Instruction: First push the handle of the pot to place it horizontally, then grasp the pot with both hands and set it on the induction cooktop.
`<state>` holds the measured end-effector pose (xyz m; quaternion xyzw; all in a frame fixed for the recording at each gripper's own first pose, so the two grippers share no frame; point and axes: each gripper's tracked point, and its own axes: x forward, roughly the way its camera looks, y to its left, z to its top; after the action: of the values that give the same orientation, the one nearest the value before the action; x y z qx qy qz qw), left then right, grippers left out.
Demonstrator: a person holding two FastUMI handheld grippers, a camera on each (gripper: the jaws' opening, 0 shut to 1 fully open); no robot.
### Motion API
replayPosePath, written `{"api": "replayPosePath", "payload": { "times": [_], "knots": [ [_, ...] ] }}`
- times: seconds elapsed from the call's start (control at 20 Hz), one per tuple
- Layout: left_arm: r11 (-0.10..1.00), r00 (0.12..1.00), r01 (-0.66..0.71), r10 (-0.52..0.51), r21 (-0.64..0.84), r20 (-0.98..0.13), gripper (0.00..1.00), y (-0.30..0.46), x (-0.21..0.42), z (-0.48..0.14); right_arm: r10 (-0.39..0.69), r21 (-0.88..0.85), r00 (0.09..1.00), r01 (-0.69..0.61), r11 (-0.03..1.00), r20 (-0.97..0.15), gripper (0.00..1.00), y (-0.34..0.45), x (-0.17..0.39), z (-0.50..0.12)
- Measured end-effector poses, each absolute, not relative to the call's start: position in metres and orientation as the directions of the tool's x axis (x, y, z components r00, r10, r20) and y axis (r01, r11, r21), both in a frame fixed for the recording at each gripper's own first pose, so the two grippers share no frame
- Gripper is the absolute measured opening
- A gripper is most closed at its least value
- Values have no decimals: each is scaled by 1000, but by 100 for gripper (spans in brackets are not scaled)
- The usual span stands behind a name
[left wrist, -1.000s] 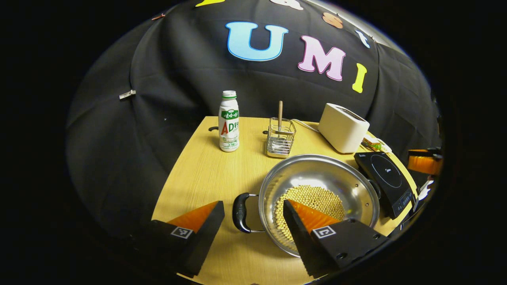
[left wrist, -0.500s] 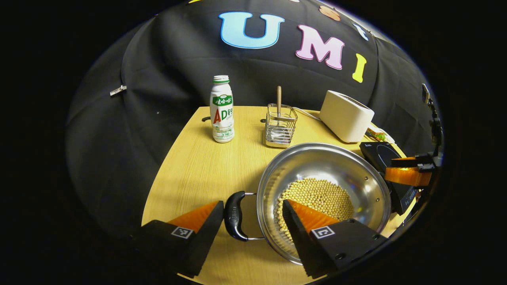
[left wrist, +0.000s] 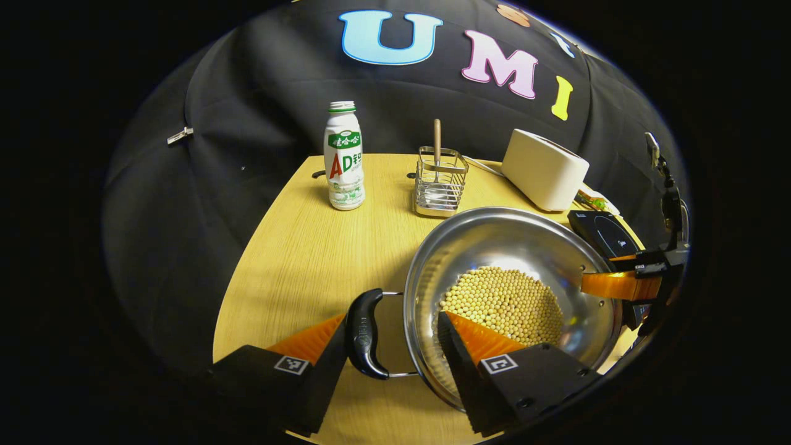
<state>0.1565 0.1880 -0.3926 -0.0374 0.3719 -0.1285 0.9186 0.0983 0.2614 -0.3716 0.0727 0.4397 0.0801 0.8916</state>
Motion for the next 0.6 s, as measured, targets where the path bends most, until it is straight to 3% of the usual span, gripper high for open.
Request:
{"api": "replayPosePath", "payload": {
  "times": [0.15, 0.25, 0.3, 0.35, 0.4, 0.6],
  "knots": [
    [968, 692, 200, -251, -155, -677, 76, 192, 159, -397, 189, 192, 593, -60, 980, -783, 98, 260, 102, -379],
    [968, 693, 199, -250, -155, -676, 70, 193, 160, -397, 158, 168, 574, -36, 985, -804, 90, 255, 101, -388],
    [968, 694, 198, -250, -155, -675, 70, 193, 160, -398, 133, 146, 556, -22, 989, -820, 75, 250, 100, -394],
    [968, 695, 198, -251, -156, -674, 67, 193, 160, -397, 137, 155, 545, -13, 988, -827, 77, 248, 98, -393],
    [968, 693, 196, -249, -155, -677, 67, 193, 159, -397, 138, 158, 540, -9, 987, -830, 70, 251, 100, -397],
    [973, 689, 186, -229, -138, -687, 60, 192, 160, -397, 129, 150, 545, -7, 989, -828, 64, 251, 101, -394]
  ]
}}
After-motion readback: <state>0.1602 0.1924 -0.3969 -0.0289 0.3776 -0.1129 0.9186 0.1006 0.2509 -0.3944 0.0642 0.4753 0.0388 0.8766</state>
